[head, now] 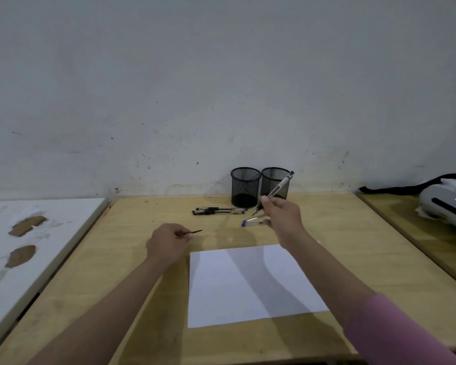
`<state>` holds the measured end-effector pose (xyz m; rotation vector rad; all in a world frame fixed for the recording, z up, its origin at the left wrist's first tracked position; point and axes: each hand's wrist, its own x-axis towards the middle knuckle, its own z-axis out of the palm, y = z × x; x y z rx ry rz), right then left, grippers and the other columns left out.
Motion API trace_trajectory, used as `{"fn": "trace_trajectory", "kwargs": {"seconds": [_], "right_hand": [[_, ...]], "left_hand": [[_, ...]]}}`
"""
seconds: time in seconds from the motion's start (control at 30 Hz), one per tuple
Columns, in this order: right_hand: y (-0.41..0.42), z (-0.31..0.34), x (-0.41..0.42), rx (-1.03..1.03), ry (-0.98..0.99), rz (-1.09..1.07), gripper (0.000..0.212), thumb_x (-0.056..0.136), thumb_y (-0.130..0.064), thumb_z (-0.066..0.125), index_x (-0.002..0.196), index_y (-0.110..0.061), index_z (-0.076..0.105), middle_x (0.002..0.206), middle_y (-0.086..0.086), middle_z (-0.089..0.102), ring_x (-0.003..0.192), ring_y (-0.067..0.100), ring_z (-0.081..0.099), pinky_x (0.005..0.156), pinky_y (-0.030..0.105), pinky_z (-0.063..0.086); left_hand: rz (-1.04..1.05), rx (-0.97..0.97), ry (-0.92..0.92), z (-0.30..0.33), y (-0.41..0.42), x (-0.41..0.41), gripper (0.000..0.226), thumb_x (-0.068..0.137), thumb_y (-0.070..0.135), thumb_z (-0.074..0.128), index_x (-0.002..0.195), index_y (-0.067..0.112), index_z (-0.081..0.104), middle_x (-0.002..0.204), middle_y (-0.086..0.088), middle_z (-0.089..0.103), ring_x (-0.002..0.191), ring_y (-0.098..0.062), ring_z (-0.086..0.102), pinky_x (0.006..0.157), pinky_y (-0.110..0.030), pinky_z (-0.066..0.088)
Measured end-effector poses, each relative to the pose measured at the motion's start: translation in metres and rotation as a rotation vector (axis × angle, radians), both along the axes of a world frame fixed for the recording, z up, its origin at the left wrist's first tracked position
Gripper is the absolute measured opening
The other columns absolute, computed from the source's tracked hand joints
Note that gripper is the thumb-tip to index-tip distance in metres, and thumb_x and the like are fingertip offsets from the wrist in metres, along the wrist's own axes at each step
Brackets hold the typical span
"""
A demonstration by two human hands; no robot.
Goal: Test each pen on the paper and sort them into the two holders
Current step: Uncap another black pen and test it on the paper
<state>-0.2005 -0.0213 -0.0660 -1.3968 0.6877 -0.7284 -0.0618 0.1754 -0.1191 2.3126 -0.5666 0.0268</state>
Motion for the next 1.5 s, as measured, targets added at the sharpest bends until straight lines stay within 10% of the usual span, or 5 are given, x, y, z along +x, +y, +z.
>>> {"fn": "trace_trajectory", "kwargs": {"seconds": [0.23,0.47,0.87,1.5], "right_hand": [[0.020,-0.006,-0.010,-0.098,-0.027,0.117,0.024,0.089,-0.020,0.063,0.065,-0.019,0.065,0.049,-0.008,0.043,0.061,0.016,0.036,0.065,0.033,0.038],[0.036,-0.017,-0.007,-0.201,-0.057,0.165,0.014,0.085,-0.021,0.068,0.072,-0.015,0.066,0.068,0.004,0.064,0.064,0.012,0.062,0.069,0.034,0.053],[0.068,-0.059,0.020,-0.252,0.035,0.264,0.011,0.080,0.001,0.067,0.073,-0.003,0.059,0.070,0.018,0.067,0.062,0.017,0.067,0.066,0.037,0.055],[0.099,-0.055,0.045,-0.179,0.049,0.274,0.032,0.077,0.004,0.061,0.059,-0.012,0.039,0.047,0.011,0.048,0.045,0.028,0.060,0.037,0.023,0.042]], "left_hand": [[0.002,0.103,-0.102,-0.005,-0.005,-0.001,0.023,0.085,0.036,0.061,0.102,0.025,0.070,0.102,0.002,0.072,0.097,-0.022,0.062,0.082,-0.037,0.049],[-0.122,-0.028,-0.046,-0.004,0.015,-0.006,0.031,0.088,0.020,0.053,0.117,0.012,0.060,0.109,-0.008,0.060,0.102,-0.022,0.056,0.088,-0.033,0.045],[-0.424,0.414,-0.141,-0.018,0.065,-0.045,0.077,0.069,0.073,0.019,0.139,0.040,0.026,0.156,0.006,0.013,0.142,-0.015,0.012,0.116,-0.050,0.008],[-0.373,0.281,-0.148,-0.023,0.065,-0.045,0.071,0.071,0.070,0.035,0.133,0.036,0.040,0.151,0.003,0.030,0.138,-0.014,0.025,0.114,-0.050,0.019]]}}
